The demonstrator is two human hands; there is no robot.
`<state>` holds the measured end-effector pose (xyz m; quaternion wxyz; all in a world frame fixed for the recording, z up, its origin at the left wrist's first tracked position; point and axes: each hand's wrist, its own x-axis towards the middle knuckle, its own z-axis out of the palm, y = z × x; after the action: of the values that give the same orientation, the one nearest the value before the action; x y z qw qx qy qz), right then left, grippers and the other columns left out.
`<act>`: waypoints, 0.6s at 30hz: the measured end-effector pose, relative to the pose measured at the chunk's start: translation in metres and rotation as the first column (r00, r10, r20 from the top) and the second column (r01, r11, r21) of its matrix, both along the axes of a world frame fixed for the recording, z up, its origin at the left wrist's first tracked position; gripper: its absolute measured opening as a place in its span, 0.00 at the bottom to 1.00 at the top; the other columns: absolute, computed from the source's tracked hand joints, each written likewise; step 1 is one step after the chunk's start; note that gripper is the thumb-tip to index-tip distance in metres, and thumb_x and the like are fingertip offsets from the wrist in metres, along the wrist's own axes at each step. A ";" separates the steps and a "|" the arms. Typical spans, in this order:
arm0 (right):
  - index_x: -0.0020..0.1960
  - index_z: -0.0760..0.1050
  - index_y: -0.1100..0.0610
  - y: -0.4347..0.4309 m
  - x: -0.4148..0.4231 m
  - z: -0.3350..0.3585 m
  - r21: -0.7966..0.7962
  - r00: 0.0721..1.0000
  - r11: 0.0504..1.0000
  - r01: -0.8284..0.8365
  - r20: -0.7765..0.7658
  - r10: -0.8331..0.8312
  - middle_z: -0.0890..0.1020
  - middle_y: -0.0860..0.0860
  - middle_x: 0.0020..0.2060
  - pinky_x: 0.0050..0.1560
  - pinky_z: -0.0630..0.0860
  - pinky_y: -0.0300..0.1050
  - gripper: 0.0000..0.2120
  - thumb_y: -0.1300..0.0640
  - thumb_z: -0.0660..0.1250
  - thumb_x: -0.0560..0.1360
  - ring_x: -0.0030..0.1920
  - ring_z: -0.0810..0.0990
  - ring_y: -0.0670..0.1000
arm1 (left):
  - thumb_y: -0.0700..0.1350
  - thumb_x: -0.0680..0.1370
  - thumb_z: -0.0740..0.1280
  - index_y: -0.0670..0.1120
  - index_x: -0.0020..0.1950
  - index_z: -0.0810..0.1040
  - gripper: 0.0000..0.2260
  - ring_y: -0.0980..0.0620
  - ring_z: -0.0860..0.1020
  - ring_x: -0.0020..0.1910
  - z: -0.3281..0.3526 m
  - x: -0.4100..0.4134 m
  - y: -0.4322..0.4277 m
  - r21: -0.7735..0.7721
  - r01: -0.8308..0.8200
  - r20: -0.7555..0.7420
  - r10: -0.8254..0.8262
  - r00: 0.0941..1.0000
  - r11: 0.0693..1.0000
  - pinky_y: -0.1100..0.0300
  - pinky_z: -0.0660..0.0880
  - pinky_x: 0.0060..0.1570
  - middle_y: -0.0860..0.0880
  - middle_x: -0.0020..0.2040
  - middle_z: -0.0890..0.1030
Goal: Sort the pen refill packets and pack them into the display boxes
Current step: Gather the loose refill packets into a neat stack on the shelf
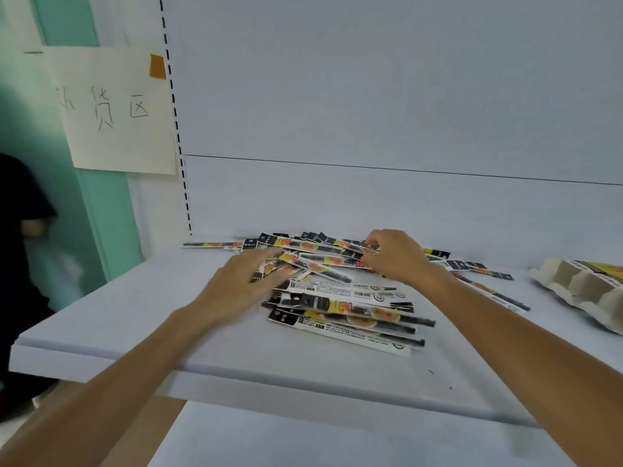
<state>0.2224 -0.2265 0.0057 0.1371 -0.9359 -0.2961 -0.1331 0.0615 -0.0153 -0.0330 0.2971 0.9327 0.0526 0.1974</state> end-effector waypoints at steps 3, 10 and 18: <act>0.64 0.68 0.59 0.008 0.013 -0.007 -0.071 0.997 0.997 -0.008 -0.083 0.002 0.76 0.55 0.59 0.55 0.73 0.49 0.28 0.44 0.69 0.71 0.56 0.74 0.55 | 0.70 0.70 0.57 0.47 0.71 0.65 0.37 0.43 0.70 0.65 0.002 0.015 0.022 0.017 -0.334 -0.177 0.331 0.927 0.943 0.51 0.67 0.63 0.44 0.65 0.74; 0.74 0.55 0.57 0.041 0.026 -0.026 -0.177 0.976 0.976 -0.126 -0.196 0.090 0.63 0.55 0.72 0.68 0.64 0.56 0.49 0.29 0.65 0.64 0.70 0.63 0.57 | 0.74 0.63 0.63 0.44 0.46 0.72 0.33 0.43 0.76 0.53 0.007 0.054 0.025 0.261 -0.417 -0.297 0.483 0.823 0.871 0.51 0.72 0.55 0.44 0.50 0.79; 0.63 0.64 0.54 0.041 0.057 -0.026 -0.219 0.995 0.975 -0.041 -0.095 0.021 0.76 0.54 0.57 0.55 0.70 0.52 0.25 0.42 0.62 0.72 0.56 0.72 0.54 | 0.52 0.73 0.67 0.43 0.46 0.69 0.13 0.48 0.72 0.43 0.012 0.066 0.029 0.155 -0.329 -0.325 0.363 0.874 0.932 0.59 0.67 0.40 0.47 0.43 0.73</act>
<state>0.2797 -0.1854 -0.0199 0.0481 -0.9457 -0.3170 -0.0540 0.1276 0.0140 -0.0206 0.1983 0.9413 0.2608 0.0816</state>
